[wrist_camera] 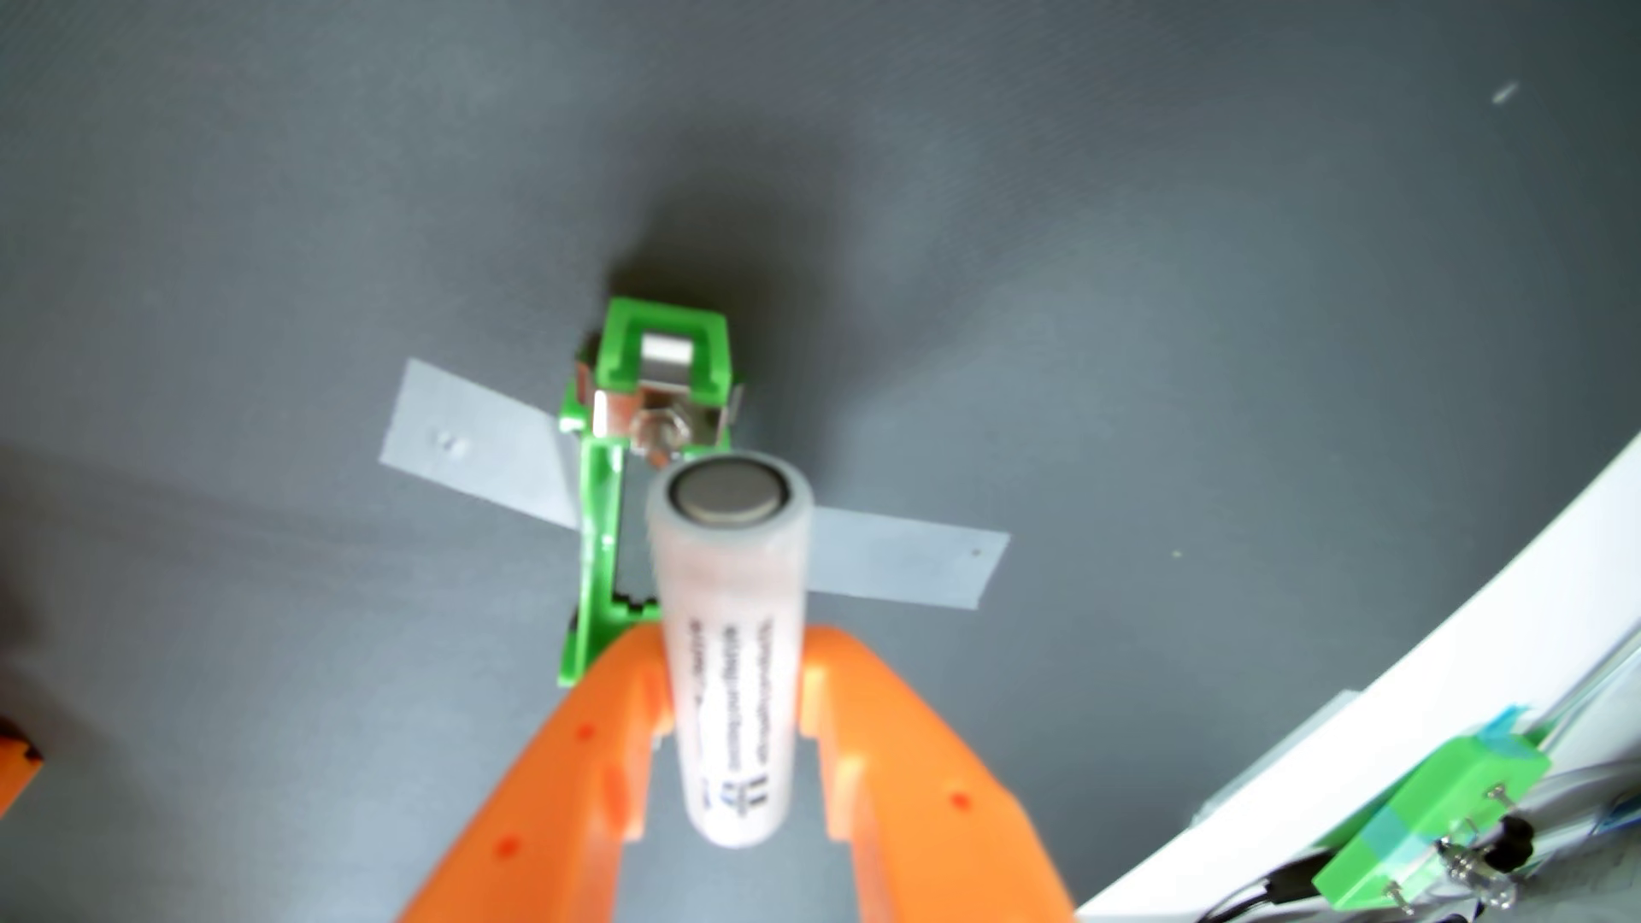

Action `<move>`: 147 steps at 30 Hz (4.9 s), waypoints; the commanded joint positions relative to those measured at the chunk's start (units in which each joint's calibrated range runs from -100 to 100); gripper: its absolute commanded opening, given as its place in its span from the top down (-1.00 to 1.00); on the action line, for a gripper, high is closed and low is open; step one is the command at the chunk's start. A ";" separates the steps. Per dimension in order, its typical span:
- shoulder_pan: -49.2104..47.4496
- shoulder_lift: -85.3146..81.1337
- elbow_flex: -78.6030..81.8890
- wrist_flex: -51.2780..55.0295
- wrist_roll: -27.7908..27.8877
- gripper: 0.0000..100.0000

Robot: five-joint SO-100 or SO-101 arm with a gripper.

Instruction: Insert Battery

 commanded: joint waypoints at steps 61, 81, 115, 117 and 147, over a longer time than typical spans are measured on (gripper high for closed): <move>3.71 -0.96 1.83 -0.13 -0.86 0.97; 4.42 -0.54 1.74 -0.13 -0.66 0.97; 2.41 -0.62 2.37 -0.04 -0.71 0.97; 2.41 -0.87 2.64 -0.13 -0.76 0.97; 6.07 -0.29 4.71 -0.89 -0.86 0.97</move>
